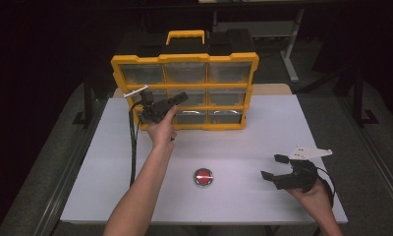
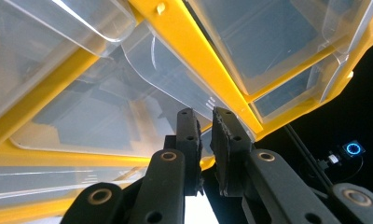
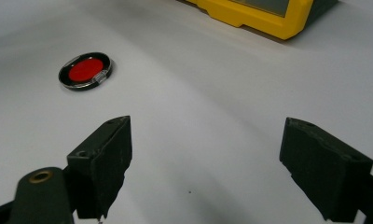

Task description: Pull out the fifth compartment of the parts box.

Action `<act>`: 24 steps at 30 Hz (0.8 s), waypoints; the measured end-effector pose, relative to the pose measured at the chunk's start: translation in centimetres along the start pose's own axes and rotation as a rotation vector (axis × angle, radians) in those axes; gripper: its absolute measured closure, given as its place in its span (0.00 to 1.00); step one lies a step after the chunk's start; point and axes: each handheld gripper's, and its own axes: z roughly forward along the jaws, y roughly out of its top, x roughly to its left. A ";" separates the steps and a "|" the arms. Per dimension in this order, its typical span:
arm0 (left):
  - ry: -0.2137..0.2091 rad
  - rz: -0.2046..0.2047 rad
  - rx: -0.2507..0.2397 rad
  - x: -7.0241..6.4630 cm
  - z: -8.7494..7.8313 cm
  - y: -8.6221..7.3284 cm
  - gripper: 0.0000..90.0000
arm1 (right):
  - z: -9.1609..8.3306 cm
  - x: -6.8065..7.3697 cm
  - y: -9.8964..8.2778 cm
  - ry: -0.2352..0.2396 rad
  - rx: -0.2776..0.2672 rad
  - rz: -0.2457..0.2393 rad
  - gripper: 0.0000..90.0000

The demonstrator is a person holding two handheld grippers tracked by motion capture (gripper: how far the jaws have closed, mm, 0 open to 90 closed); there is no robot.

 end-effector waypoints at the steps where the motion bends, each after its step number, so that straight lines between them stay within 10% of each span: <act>1: 0.000 0.000 0.000 0.0 0.0 0.0 0.90 | 0.0 0.0 0.0 0.000 0.000 0.000 0.18; 24: -0.051 -0.003 0.018 -0.2 -1.4 -0.9 0.90 | -0.2 -0.1 -0.3 -0.006 0.007 0.001 0.18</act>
